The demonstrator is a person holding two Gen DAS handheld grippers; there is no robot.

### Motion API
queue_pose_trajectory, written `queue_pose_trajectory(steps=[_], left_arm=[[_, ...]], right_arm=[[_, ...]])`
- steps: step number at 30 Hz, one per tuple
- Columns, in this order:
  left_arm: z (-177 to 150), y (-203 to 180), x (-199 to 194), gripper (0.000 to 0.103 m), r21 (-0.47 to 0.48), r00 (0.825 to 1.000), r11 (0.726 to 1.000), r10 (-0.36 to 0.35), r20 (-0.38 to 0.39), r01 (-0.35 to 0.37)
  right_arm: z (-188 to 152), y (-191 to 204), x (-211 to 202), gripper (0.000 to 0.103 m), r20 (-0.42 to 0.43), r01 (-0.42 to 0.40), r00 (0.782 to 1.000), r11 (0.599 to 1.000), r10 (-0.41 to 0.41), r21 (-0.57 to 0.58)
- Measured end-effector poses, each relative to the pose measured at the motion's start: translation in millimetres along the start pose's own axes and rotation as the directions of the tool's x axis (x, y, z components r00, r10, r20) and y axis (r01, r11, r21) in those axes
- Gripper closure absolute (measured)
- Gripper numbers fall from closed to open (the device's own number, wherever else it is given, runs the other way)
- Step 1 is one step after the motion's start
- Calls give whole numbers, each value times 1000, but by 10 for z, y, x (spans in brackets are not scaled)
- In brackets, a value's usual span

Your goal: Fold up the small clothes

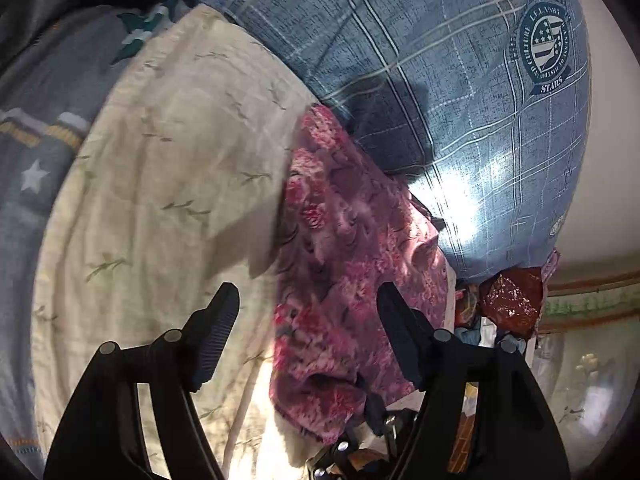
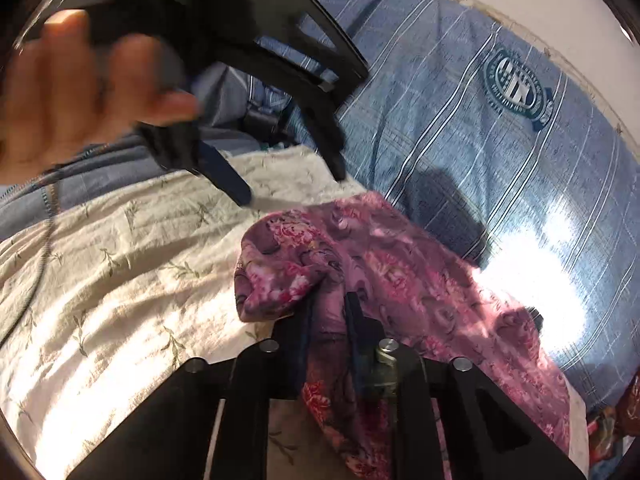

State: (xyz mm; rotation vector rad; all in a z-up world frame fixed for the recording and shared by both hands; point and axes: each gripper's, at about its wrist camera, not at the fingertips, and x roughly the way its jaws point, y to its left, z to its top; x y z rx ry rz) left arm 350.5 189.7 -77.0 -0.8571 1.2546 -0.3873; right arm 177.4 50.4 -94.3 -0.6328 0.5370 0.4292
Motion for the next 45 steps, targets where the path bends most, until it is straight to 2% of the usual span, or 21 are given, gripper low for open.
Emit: queue_pose_trajectory(steps=[3, 6, 8, 9, 10, 11, 12, 14, 18, 22, 32, 38, 40, 42, 45], left_arm=[[140, -128, 271, 32, 15, 998, 1000, -5, -62, 6], [201, -247, 533, 32, 51, 992, 998, 42, -117, -37], [203, -329, 627, 33, 76, 991, 995, 70, -115, -61], [202, -366, 624, 37, 88, 993, 993, 84, -86, -77], [195, -406, 622, 52, 102, 994, 991, 97, -60, -90], [197, -439, 623, 72, 113, 993, 988, 108, -50, -102], [185, -459, 619, 82, 118, 993, 987, 114, -43, -108], [165, -494, 573, 88, 118, 993, 987, 112, -26, -108], [54, -700, 466, 91, 162, 994, 981, 103, 28, -106], [-53, -1031, 433, 92, 203, 996, 976, 72, 48, -81], [-309, -1788, 698, 92, 272, 994, 957, 89, 67, -105], [-527, -2293, 1068, 92, 325, 994, 940, 97, 43, -105], [-595, -2449, 1252, 91, 345, 993, 931, 113, 31, -117], [-657, -2578, 1471, 91, 359, 992, 925, 129, 11, -124], [-759, -2718, 1860, 90, 381, 985, 912, 173, -24, -151]], right_arm=[[-30, -64, -82, 94, 31, -22, 999, 1000, 22, 15], [-60, -122, -134, 96, 50, -53, 997, 998, 51, 30], [-60, -183, -127, 97, 63, -76, 995, 996, 73, 45], [-68, -198, -134, 97, 69, -85, 994, 995, 81, 56], [-75, -214, -134, 97, 75, -93, 993, 994, 88, 66], [-86, -225, -148, 97, 82, -98, 992, 992, 91, 77], [-98, -248, -162, 97, 92, -102, 991, 991, 93, 90], [-128, -311, -164, 97, 105, -110, 990, 987, 98, 117], [-203, -502, -211, 98, 121, -140, 986, 969, 117, 204], [-310, -768, -371, 98, 137, -163, 982, 944, 128, 287], [-729, -1500, -836, 98, 165, -158, 982, 860, 87, 485], [-1114, -1960, -1060, 98, 179, -159, 982, 783, 62, 601], [-1268, -2133, -1131, 98, 184, -162, 981, 751, 55, 640], [-1438, -2313, -1211, 103, 183, -152, 983, 719, 35, 678], [-1711, -2604, -1278, 103, 172, -135, 985, 662, 9, 737]])
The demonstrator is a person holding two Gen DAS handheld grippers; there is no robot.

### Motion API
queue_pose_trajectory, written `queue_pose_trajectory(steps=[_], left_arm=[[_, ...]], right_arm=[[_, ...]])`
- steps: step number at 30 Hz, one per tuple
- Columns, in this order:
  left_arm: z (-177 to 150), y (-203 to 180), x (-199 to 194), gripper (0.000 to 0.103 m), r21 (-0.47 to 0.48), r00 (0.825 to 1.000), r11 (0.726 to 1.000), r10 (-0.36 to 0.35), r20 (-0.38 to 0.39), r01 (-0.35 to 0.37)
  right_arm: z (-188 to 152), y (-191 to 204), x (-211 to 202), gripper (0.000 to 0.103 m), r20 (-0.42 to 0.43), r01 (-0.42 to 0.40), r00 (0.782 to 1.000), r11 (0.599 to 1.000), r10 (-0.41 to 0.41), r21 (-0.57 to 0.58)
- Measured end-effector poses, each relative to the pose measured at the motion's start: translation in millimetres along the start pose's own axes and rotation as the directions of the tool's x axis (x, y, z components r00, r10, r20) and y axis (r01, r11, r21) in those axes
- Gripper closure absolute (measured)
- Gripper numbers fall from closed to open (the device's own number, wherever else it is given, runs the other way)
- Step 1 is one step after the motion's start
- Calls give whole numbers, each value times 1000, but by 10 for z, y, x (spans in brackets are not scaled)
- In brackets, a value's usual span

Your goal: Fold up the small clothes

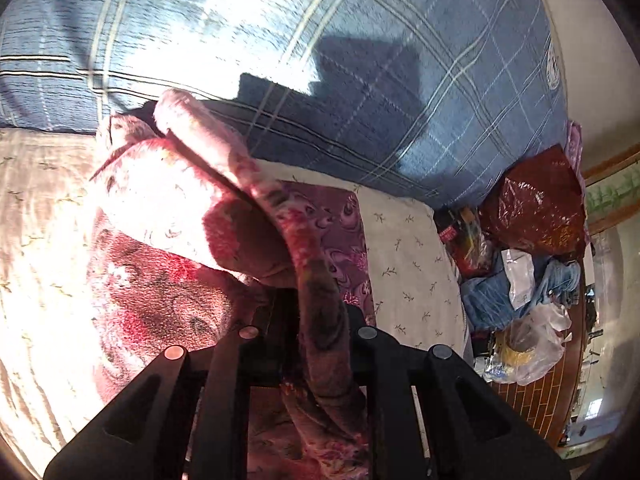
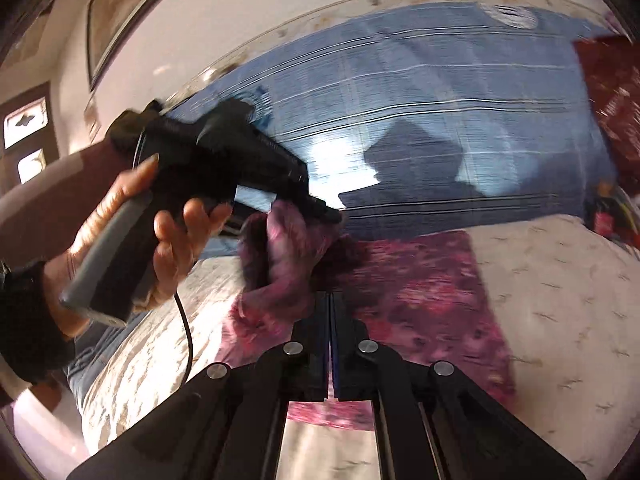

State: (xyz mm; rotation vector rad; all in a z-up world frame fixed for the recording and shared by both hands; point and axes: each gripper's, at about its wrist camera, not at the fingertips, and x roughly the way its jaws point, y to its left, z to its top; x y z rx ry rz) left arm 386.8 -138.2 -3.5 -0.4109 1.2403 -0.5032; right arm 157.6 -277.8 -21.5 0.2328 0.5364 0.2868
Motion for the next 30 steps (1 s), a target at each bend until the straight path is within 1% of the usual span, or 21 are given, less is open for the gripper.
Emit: queue_pose_trajectory(steps=[2, 4, 5, 6, 7, 9, 10, 11, 13, 15, 17, 19, 20, 21, 22, 23, 25, 27, 28, 29, 30], left_arm=[[-39, -136, 262, 90, 13, 999, 1000, 19, -32, -19], [-92, -238, 501, 89, 34, 997, 998, 53, -63, -51], [-119, -262, 582, 89, 38, 994, 997, 74, -74, -71], [-138, -270, 624, 89, 51, 993, 995, 91, -75, -87], [-148, -289, 644, 89, 67, 992, 992, 107, -70, -103], [-143, -281, 622, 89, 72, 992, 992, 104, -74, -99], [-133, -258, 595, 89, 64, 992, 994, 95, -80, -90], [-129, -250, 571, 89, 59, 993, 995, 88, -83, -83], [-108, -216, 523, 89, 56, 993, 996, 80, -86, -76], [-111, -201, 510, 89, 61, 992, 995, 84, -91, -79], [-110, -229, 531, 89, 76, 990, 992, 103, -93, -96], [-122, -282, 552, 89, 88, 989, 989, 122, -88, -115], [-125, -333, 590, 89, 87, 988, 989, 129, -87, -122], [-126, -366, 606, 89, 85, 987, 988, 134, -86, -127], [-128, -375, 597, 89, 81, 987, 988, 138, -85, -131], [-129, -404, 612, 89, 77, 986, 988, 143, -84, -136], [-132, -449, 582, 89, 66, 988, 990, 131, -77, -127], [-150, -552, 603, 89, 67, 994, 995, 78, -80, -73], [-174, -619, 628, 89, 68, 995, 997, 50, -86, -44], [-209, -693, 668, 85, 80, 995, 996, 40, -90, -33], [-252, -764, 720, 82, 99, 995, 994, 52, -85, -43]], right_arm=[[0, -267, -3, 103, -12, 16, 1000, 998, -15, 56], [-62, -514, 33, 102, -55, 17, 998, 992, -10, 122], [-98, -616, 41, 95, -62, 2, 998, 987, 8, 162], [-133, -702, 48, 95, -66, -32, 997, 978, 46, 206], [-166, -778, 49, 94, -60, -85, 993, 964, 103, 252], [-237, -865, 77, 79, -52, -172, 979, 930, 199, 323], [-276, -877, 89, 52, -57, -204, 970, 917, 237, 343], [-310, -889, 96, 37, -51, -227, 964, 907, 261, 354], [-367, -873, 72, 36, -29, -287, 948, 890, 317, 353], [-370, -811, 71, 36, -34, -319, 936, 887, 349, 335], [-337, -713, 83, 35, -37, -292, 949, 915, 314, 278], [-292, -619, 175, 36, -43, -269, 957, 936, 286, 228], [-271, -582, 256, 44, -60, -269, 956, 940, 287, 209], [-276, -559, 315, 57, -73, -272, 954, 943, 291, 192], [-267, -535, 385, 99, -97, -265, 954, 948, 284, 176], [-254, -547, 417, 97, -109, -247, 957, 953, 269, 176], [-244, -658, 311, 98, -49, -273, 955, 932, 293, 239], [-261, -813, 108, 98, 22, -280, 958, 911, 287, 304], [-285, -889, 32, 98, 43, -279, 959, 902, 281, 330], [-308, -969, 14, 98, 43, -262, 963, 897, 265, 355], [-364, -1049, 42, 98, 14, -236, 968, 895, 250, 379]])
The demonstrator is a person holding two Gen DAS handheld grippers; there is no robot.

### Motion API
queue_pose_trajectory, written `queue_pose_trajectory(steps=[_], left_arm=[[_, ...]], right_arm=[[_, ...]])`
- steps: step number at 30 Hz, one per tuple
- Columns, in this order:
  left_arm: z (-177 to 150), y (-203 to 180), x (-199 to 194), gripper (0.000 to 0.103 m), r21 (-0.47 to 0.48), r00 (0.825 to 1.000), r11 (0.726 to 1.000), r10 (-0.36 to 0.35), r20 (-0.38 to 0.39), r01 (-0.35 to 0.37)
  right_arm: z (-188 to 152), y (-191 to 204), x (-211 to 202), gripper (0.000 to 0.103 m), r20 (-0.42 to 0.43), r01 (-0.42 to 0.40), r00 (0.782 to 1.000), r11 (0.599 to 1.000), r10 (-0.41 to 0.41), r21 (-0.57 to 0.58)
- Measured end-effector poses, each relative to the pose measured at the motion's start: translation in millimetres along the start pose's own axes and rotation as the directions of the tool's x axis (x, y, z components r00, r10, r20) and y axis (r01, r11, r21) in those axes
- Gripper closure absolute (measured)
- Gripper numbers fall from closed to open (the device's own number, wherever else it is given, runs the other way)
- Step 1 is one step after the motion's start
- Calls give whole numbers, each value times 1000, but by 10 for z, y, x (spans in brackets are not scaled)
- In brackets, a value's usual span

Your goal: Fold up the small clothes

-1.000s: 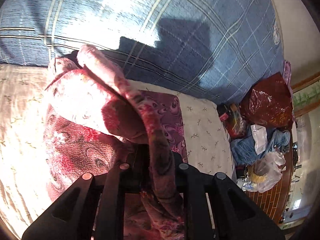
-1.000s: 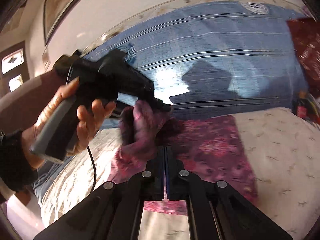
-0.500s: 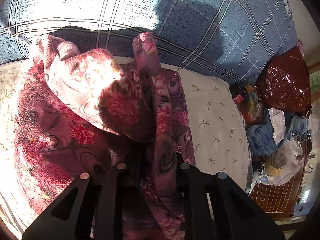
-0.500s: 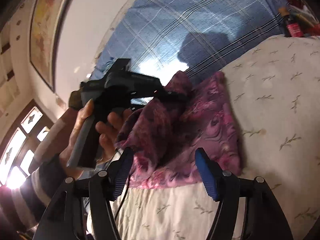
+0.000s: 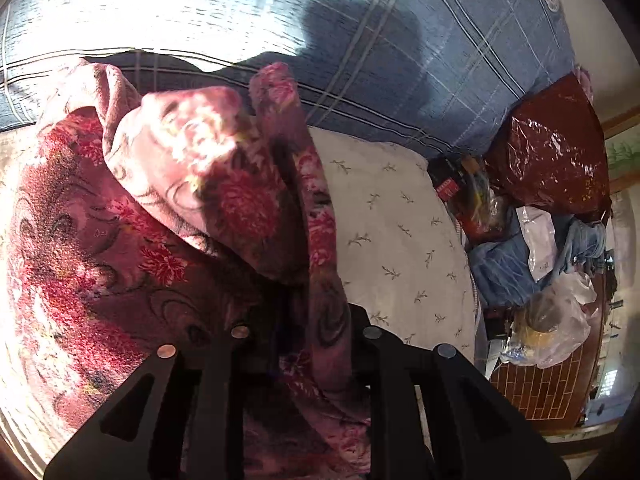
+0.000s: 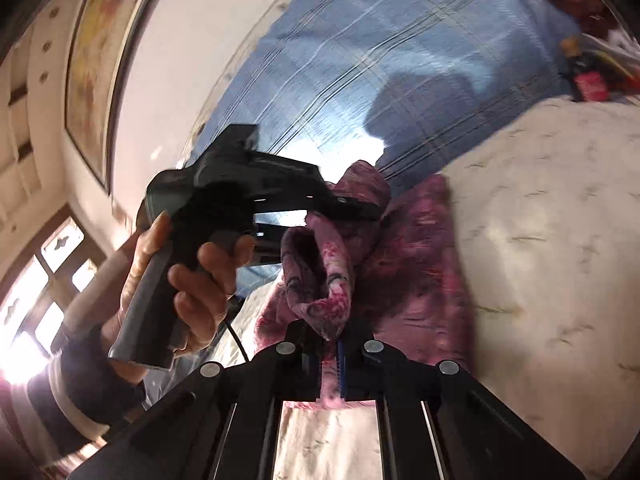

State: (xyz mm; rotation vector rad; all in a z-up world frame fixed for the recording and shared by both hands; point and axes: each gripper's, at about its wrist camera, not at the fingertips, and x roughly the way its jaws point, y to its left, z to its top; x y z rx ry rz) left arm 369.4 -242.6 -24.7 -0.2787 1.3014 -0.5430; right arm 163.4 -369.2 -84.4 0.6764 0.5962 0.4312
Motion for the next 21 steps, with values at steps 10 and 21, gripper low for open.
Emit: queue_pose_trajectory(steps=[10, 21], left_arm=[[-240, 741, -873, 44, -108, 942, 957, -236, 241, 267], [-238, 1696, -649, 44, -332, 965, 916, -159, 210, 223]], right_arm=[[240, -129, -164, 73, -52, 109, 993, 993, -107, 34], [1240, -47, 1238, 49, -231, 180, 959, 983, -167, 35]])
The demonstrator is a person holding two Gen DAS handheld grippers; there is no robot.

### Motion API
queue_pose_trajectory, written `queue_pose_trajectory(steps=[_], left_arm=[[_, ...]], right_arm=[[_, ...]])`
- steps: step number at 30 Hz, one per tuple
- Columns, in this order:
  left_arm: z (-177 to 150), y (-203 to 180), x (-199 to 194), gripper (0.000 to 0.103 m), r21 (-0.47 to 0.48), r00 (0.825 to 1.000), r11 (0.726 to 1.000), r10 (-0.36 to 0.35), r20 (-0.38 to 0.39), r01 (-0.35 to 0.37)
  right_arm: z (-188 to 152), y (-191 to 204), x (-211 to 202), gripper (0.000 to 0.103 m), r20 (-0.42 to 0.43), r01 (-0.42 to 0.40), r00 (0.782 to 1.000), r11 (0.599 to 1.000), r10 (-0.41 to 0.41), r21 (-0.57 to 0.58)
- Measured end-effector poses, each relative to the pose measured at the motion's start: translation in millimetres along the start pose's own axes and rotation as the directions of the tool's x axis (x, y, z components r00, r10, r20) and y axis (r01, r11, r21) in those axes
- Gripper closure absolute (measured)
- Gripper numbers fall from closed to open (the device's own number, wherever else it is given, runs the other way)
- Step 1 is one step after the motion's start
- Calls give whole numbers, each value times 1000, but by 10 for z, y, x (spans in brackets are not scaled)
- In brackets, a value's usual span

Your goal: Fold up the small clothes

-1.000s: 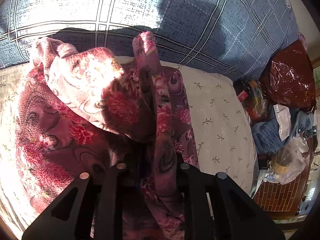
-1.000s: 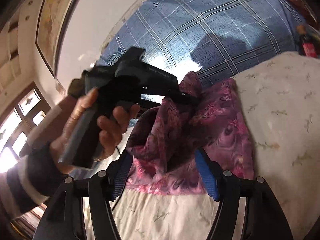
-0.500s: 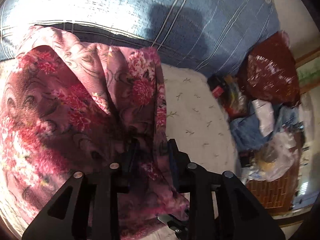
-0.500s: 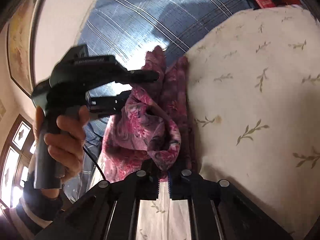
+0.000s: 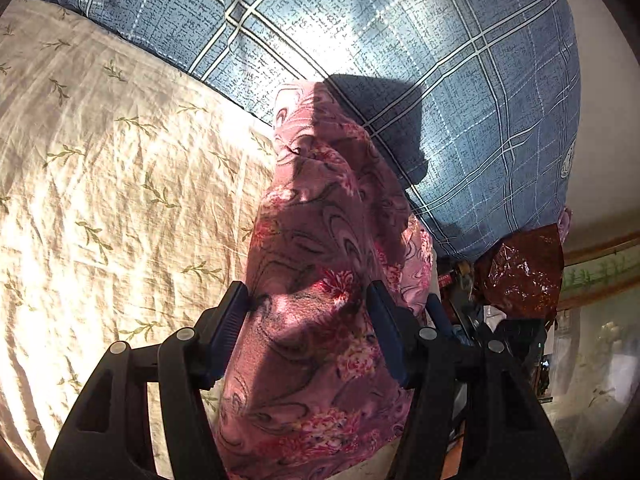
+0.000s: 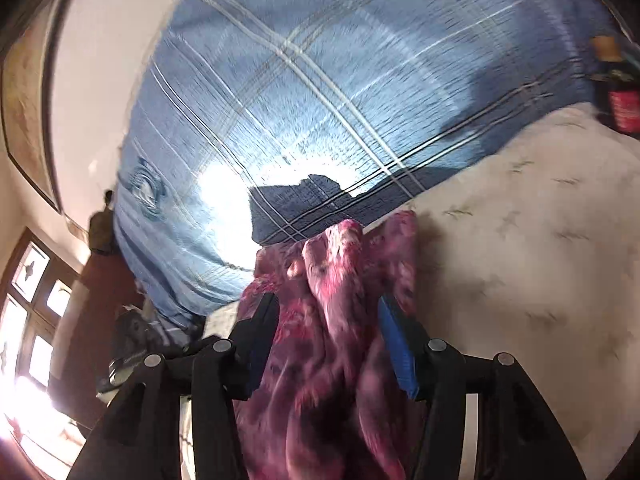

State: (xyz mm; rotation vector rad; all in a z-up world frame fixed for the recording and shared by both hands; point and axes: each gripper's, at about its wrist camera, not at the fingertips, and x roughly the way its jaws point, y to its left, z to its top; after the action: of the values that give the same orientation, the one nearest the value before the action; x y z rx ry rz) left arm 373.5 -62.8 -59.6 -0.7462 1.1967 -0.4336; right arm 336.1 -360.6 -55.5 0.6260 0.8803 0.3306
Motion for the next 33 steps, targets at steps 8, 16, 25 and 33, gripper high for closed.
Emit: queue_pose_trajectory(steps=[8, 16, 25, 33], left_arm=[[4, -251, 227, 42, 181, 990, 973, 136, 37, -140], [-130, -278, 247, 42, 204, 986, 965, 164, 16, -163], [-746, -132, 139, 41, 163, 993, 981, 110, -29, -104], [-992, -236, 46, 42, 219, 990, 967, 137, -9, -132]], right_arm=[[260, 21, 101, 99, 51, 15, 999, 1000, -14, -20], [13, -179, -19, 89, -29, 49, 998, 999, -49, 19], [-423, -47, -345, 94, -116, -13, 993, 993, 0, -116], [-470, -300, -603, 82, -57, 77, 995, 996, -79, -48]])
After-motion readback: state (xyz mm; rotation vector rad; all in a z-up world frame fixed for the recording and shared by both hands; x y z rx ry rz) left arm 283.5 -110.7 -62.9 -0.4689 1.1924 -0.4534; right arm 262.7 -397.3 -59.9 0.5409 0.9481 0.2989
